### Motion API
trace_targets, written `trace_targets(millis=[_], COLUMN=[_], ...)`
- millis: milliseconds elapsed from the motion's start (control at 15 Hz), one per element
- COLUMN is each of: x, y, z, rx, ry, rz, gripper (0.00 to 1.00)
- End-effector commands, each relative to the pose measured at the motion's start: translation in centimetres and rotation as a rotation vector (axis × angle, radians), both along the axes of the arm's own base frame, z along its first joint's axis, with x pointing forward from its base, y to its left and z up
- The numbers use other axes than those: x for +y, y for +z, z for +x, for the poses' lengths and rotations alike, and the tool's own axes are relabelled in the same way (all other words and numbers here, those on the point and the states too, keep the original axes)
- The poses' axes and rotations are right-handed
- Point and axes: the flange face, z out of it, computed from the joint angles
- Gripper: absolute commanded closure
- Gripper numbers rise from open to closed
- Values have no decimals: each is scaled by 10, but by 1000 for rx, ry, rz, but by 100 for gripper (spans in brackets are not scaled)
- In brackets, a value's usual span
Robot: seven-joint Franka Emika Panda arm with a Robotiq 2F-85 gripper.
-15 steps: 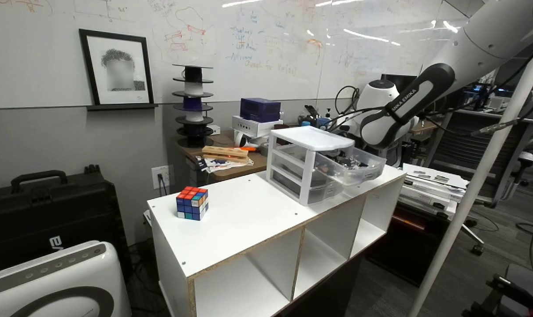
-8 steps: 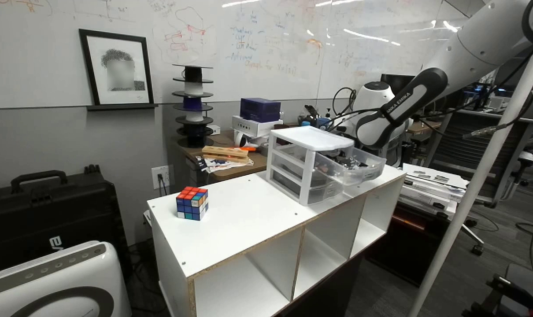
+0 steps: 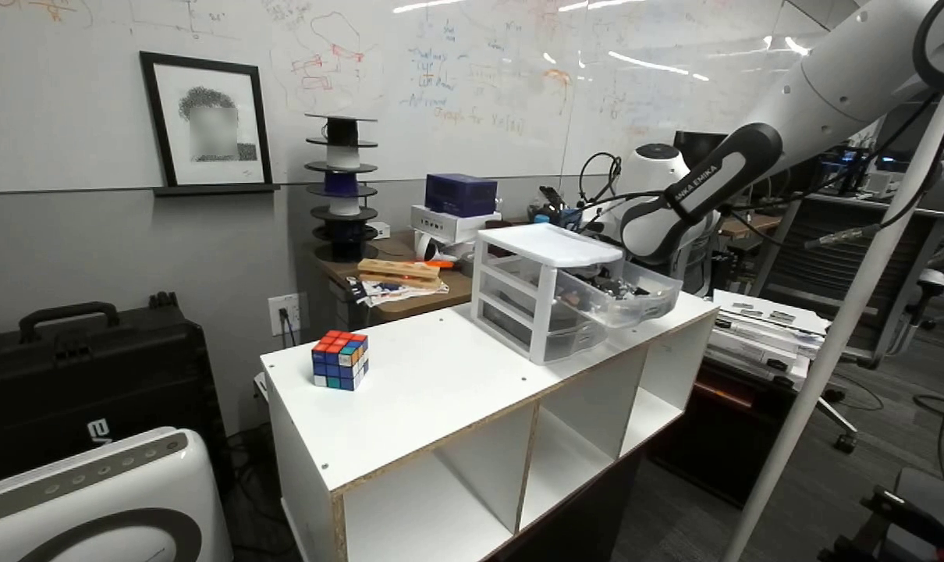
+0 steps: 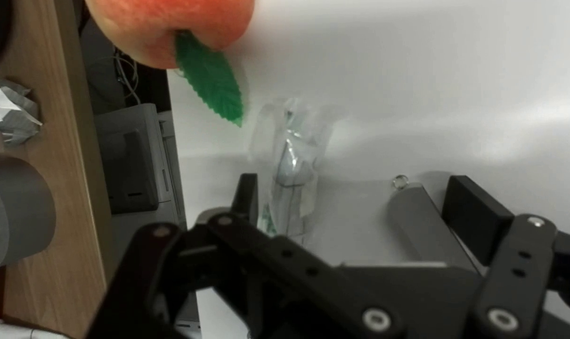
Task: Put the plastic bag and grey thing on the table in the open drawer and then close the drawer
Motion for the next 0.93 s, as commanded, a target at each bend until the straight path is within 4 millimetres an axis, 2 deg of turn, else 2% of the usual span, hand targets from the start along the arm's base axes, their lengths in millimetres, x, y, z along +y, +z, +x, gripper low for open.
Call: trace_targets(millis=[0,333,600,867], x=[1,-10,-13,-15], y=[-2,-10,-14,-16], z=[16,14,22,35], rx=[-11,33,53,51], ry=[36,45,42,50], rz=[-12,-27,-34,-43], gripper=[0,0,0,5])
